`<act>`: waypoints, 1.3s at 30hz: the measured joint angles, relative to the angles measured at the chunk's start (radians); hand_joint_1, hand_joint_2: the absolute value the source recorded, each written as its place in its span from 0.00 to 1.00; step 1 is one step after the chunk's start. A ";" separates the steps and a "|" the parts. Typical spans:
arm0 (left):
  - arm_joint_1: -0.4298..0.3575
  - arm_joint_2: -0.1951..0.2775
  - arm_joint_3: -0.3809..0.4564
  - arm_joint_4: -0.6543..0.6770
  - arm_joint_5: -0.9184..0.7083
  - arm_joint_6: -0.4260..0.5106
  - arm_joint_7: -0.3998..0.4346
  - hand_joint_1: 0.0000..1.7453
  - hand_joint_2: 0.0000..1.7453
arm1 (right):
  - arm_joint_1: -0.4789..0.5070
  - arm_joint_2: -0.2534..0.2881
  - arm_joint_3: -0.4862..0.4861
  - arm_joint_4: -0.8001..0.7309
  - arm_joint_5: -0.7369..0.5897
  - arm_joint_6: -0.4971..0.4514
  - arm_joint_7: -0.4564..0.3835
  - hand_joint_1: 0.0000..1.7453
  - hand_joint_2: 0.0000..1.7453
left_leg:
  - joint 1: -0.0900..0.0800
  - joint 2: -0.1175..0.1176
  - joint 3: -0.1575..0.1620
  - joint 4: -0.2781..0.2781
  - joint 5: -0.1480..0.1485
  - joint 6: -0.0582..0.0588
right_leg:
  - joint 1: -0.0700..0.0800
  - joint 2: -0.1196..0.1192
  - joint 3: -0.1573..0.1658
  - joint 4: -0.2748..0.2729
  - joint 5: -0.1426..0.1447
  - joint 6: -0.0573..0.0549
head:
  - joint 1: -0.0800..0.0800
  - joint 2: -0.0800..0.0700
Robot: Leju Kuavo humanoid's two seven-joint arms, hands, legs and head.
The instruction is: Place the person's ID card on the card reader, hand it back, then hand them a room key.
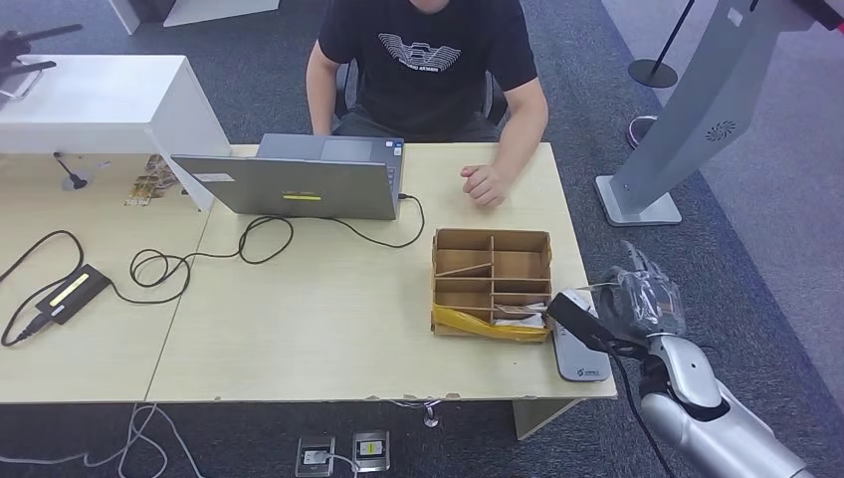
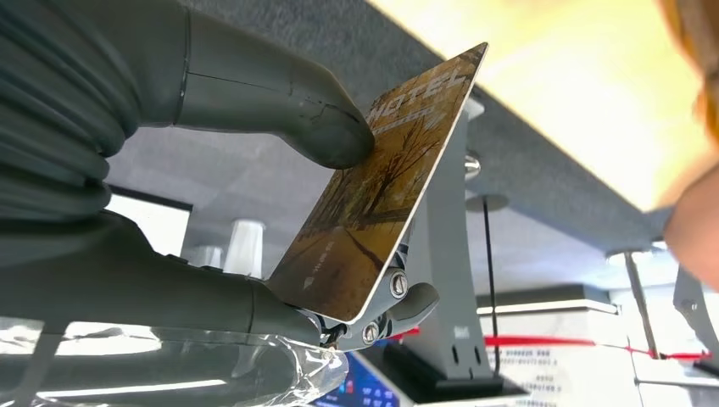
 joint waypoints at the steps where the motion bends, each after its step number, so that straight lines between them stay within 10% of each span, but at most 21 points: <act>1: 0.000 0.000 0.000 0.000 0.000 0.000 0.000 0.00 0.00 | 0.002 -0.004 -0.014 -0.013 0.007 0.006 0.003 1.00 1.00 | 0.000 0.000 0.000 0.000 0.000 0.000 | 0.000 0.000 0.000 0.000 0.000 0.000 | 0.000 0.000; 16: -0.001 -0.001 -0.001 0.000 -0.025 0.000 0.000 0.00 0.00 | 0.011 -0.010 -0.154 -0.149 0.118 0.077 -0.010 1.00 1.00 | 0.000 0.000 0.000 0.000 0.000 0.000 | 0.000 0.000 0.000 0.000 0.000 0.000 | 0.000 0.000; 39: -0.001 -0.004 -0.001 0.000 -0.042 0.000 0.000 0.00 0.00 | -0.160 0.158 -0.119 -0.046 0.096 0.068 -0.106 1.00 1.00 | 0.000 -0.001 -0.001 0.000 0.000 0.000 | 0.000 0.000 0.000 0.000 0.000 0.000 | 0.000 0.000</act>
